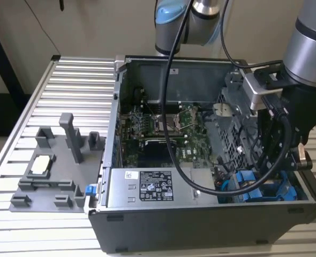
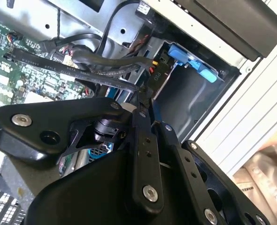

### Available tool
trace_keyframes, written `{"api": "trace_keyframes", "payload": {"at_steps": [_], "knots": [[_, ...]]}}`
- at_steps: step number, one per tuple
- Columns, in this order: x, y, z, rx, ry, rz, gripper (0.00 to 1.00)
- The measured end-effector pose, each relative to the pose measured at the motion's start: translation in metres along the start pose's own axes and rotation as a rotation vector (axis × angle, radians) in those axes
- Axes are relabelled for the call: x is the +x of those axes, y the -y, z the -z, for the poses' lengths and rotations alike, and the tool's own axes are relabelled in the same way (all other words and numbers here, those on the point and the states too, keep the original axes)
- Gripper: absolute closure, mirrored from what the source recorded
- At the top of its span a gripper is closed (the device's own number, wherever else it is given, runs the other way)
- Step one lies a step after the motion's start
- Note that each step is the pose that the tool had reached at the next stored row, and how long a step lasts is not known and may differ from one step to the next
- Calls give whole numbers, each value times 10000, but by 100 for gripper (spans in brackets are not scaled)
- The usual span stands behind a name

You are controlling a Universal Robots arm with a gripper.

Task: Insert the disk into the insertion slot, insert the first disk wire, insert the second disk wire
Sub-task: 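Insert the second disk wire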

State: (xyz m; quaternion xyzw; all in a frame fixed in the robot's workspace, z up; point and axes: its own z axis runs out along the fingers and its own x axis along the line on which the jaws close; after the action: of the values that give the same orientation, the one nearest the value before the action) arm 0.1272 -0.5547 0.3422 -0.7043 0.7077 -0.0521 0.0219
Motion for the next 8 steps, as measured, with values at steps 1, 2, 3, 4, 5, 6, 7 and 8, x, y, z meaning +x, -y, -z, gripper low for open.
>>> {"api": "trace_keyframes", "payload": {"at_steps": [1,2,3,4,5,6,7,8], "knots": [[0,-1,-2,-1,-1,-11,84],[0,-1,-5,-2,-2,-19,84],[0,-1,-8,-2,-5,-27,84],[0,-2,-11,-2,-10,-34,84],[0,-2,-14,-2,-14,-43,84],[0,-2,-14,-3,-14,-50,84],[0,-2,-15,-3,-14,-52,84],[0,-2,-16,-3,-13,-53,84]]}}
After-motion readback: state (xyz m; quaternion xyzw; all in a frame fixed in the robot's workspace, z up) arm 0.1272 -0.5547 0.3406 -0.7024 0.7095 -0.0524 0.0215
